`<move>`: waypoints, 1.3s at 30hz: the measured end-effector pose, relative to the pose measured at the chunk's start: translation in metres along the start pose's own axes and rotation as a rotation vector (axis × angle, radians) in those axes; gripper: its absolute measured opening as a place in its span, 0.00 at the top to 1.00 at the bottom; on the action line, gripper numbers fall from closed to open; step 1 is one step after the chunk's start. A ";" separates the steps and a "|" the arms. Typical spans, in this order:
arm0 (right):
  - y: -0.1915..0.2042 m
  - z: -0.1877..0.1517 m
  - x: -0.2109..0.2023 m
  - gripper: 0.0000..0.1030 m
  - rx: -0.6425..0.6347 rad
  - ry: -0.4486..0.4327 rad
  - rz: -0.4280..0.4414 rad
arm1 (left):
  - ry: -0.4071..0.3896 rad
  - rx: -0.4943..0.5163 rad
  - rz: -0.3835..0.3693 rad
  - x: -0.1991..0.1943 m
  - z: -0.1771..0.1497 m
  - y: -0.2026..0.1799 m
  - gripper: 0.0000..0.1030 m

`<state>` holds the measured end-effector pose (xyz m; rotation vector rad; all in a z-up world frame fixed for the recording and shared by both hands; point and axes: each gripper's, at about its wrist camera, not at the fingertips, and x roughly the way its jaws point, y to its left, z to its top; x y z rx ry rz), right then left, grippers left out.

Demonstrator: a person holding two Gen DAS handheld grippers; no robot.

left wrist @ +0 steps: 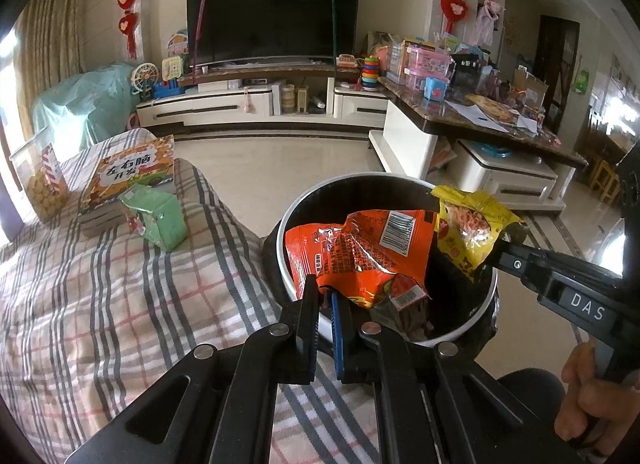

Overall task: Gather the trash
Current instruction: 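Lower both bags into the bin and open both grippers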

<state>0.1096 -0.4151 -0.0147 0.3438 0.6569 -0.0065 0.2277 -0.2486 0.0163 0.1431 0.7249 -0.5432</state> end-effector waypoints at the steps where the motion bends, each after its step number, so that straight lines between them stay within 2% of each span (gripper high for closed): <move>1: -0.001 0.001 0.000 0.88 0.000 0.001 -0.002 | 0.000 0.001 0.000 0.000 0.000 0.000 0.96; 39: -0.013 0.013 0.015 0.88 0.000 0.024 -0.032 | 0.019 0.026 0.011 0.023 0.015 -0.013 0.96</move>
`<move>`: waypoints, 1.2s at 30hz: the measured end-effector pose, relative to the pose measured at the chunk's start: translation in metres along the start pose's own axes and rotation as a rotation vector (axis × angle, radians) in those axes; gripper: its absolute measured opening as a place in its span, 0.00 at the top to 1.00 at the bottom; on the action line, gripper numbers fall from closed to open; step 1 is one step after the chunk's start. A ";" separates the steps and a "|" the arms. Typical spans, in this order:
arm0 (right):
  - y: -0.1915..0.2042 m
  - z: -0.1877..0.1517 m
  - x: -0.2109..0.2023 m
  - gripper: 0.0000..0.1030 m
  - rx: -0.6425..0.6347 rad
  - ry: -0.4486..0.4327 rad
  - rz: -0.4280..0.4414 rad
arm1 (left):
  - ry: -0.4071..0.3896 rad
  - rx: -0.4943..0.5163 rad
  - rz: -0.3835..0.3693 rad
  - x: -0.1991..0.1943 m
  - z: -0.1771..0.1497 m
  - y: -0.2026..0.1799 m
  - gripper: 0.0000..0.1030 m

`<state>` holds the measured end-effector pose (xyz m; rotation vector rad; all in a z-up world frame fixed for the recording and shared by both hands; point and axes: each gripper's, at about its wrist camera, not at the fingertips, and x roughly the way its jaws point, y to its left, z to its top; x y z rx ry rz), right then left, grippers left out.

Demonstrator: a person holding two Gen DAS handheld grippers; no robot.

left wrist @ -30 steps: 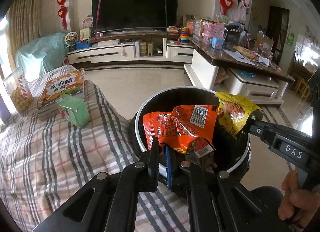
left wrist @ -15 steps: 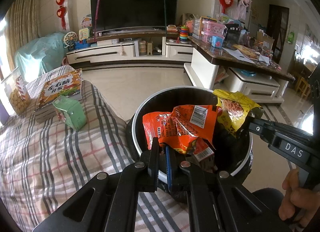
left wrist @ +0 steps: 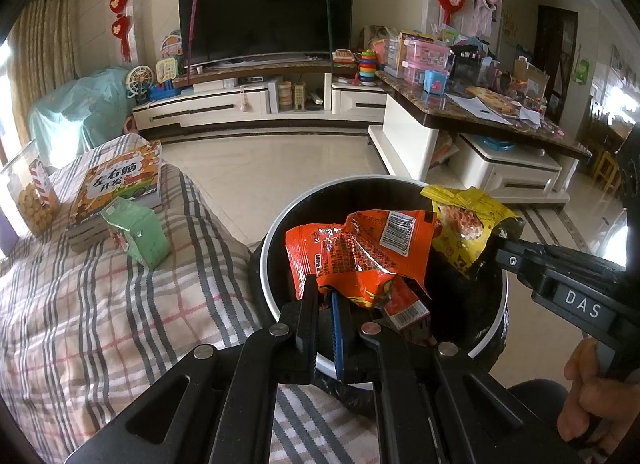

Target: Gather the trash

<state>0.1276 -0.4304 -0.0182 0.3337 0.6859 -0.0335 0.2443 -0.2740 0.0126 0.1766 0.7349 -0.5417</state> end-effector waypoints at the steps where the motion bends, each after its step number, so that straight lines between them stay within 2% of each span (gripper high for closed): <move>1: 0.000 0.000 0.000 0.88 0.000 0.001 -0.001 | 0.000 0.001 0.000 0.001 0.000 0.000 0.96; 11: -0.002 0.003 0.006 0.88 -0.004 0.021 -0.013 | 0.012 -0.011 -0.002 0.007 0.003 0.002 0.96; 16: 0.000 0.005 0.009 0.86 -0.003 0.036 -0.012 | 0.015 -0.015 -0.008 0.008 0.003 0.003 0.92; 21: 0.000 0.007 0.010 0.82 0.007 0.053 -0.013 | 0.010 -0.018 -0.004 0.006 0.005 0.004 0.79; 24: -0.001 0.009 0.007 0.67 0.014 0.051 -0.017 | 0.003 -0.022 -0.001 0.002 0.005 0.006 0.70; 25: 0.000 0.009 0.004 0.60 0.012 0.048 -0.017 | -0.002 -0.025 0.002 0.000 0.004 0.007 0.64; 26: 0.002 0.009 0.003 0.57 0.010 0.045 -0.016 | -0.008 -0.028 0.006 -0.003 0.002 0.008 0.60; 30: 0.006 0.006 -0.007 0.56 0.012 0.032 -0.010 | -0.014 -0.037 0.014 -0.013 -0.007 0.013 0.55; 33: 0.011 0.000 -0.016 0.50 0.018 0.016 0.001 | -0.019 -0.056 0.020 -0.025 -0.018 0.017 0.47; 36: 0.016 -0.009 -0.029 0.34 0.029 -0.007 0.015 | -0.028 -0.074 0.039 -0.042 -0.034 0.021 0.37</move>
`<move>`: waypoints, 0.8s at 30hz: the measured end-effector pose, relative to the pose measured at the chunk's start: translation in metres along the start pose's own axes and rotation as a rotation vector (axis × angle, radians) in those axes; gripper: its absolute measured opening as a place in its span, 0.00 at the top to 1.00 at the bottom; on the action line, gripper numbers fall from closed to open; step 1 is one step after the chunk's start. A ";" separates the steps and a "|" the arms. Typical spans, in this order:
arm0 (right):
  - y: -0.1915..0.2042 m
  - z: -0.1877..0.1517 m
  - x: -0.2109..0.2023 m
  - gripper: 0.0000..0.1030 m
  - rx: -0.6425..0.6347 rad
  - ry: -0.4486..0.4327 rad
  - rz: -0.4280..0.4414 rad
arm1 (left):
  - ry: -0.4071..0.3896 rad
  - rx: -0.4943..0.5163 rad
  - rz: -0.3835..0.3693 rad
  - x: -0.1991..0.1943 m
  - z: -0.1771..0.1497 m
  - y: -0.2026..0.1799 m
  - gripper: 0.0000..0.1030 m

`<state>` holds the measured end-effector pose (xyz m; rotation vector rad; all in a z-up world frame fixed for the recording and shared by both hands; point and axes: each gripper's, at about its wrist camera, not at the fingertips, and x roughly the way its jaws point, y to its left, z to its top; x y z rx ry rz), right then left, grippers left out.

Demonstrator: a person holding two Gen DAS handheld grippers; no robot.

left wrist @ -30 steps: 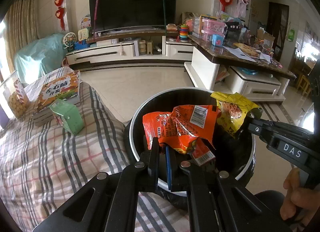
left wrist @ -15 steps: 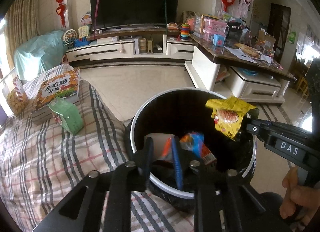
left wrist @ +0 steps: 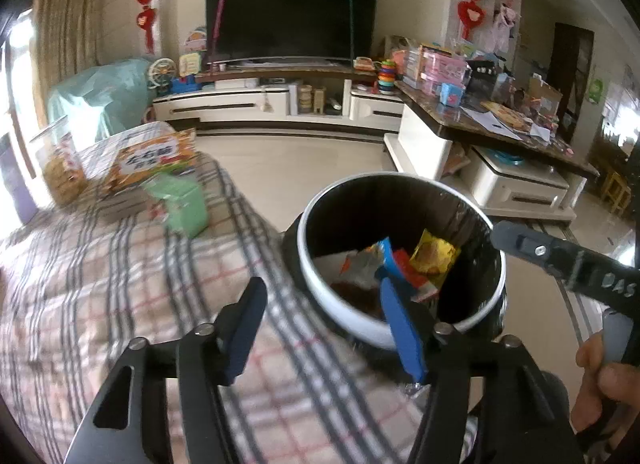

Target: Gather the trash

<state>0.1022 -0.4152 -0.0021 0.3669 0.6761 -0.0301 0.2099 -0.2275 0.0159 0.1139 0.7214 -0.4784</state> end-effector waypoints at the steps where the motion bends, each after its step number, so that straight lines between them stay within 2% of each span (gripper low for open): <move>1: 0.002 -0.004 -0.005 0.28 0.006 -0.009 0.006 | -0.004 -0.006 0.010 -0.006 -0.004 0.001 0.31; 4: 0.008 -0.015 -0.017 0.19 0.023 -0.026 0.022 | -0.043 -0.027 0.040 -0.030 -0.021 0.007 0.24; 8: 0.020 -0.031 -0.030 0.14 0.027 -0.045 0.031 | -0.089 -0.043 0.078 -0.059 -0.045 0.010 0.17; 12: 0.036 -0.051 -0.039 0.13 -0.012 -0.059 0.029 | -0.141 -0.073 0.104 -0.088 -0.072 0.014 0.13; 14: 0.042 -0.059 -0.043 0.11 -0.022 -0.069 0.028 | -0.168 -0.083 0.138 -0.099 -0.084 0.016 0.08; 17: 0.049 -0.072 -0.051 0.08 -0.036 -0.090 0.025 | -0.214 -0.076 0.181 -0.115 -0.103 0.015 0.07; 24: 0.077 -0.079 -0.081 0.07 -0.121 -0.183 -0.001 | -0.299 -0.062 0.205 -0.153 -0.126 0.006 0.03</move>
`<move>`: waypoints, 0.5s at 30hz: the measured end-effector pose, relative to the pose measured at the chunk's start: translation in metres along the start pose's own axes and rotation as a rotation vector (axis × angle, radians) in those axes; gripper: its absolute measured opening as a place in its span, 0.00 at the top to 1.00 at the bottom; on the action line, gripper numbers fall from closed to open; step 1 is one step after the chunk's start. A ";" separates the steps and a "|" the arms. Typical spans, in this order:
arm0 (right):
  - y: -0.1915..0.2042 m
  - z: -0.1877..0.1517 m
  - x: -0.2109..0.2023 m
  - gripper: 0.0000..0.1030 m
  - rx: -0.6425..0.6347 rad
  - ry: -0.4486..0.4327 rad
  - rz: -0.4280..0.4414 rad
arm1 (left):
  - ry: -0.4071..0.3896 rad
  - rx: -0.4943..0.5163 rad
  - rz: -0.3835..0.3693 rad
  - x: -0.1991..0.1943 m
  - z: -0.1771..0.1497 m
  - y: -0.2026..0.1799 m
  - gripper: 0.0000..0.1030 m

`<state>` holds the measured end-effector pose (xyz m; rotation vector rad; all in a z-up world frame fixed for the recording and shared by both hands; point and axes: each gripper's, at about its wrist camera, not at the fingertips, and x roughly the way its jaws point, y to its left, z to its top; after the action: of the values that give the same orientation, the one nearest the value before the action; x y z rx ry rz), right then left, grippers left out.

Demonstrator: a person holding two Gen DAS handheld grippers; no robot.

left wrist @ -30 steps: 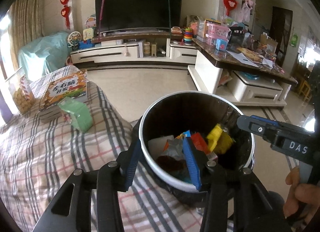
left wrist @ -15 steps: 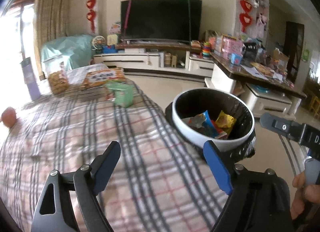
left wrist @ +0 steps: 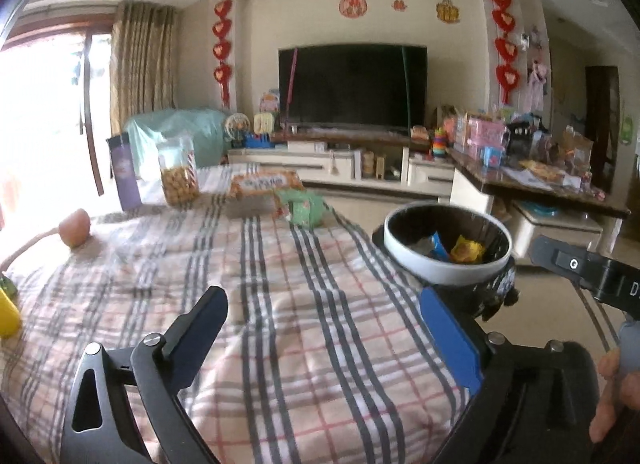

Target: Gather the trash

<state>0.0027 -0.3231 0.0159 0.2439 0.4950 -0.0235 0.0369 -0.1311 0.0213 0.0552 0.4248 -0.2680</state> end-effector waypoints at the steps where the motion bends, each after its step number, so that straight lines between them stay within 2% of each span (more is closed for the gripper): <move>1: 0.005 0.003 -0.007 0.05 -0.018 -0.030 -0.012 | -0.020 0.001 0.006 -0.007 0.002 0.002 0.02; 2: 0.009 0.006 -0.016 0.01 -0.038 -0.070 -0.029 | -0.040 -0.001 0.015 -0.013 0.003 0.003 0.02; 4: 0.020 0.008 -0.034 0.00 -0.085 -0.157 -0.061 | -0.082 -0.019 0.034 -0.027 0.004 0.007 0.01; 6: 0.025 0.008 -0.040 0.00 -0.109 -0.192 -0.074 | -0.099 -0.032 0.036 -0.035 0.001 0.010 0.01; 15: 0.028 -0.013 -0.032 0.00 -0.093 -0.196 -0.083 | -0.106 -0.058 0.060 -0.037 -0.021 0.015 0.01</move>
<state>-0.0297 -0.2944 0.0261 0.1286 0.3095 -0.1039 0.0001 -0.1053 0.0177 -0.0035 0.3247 -0.1986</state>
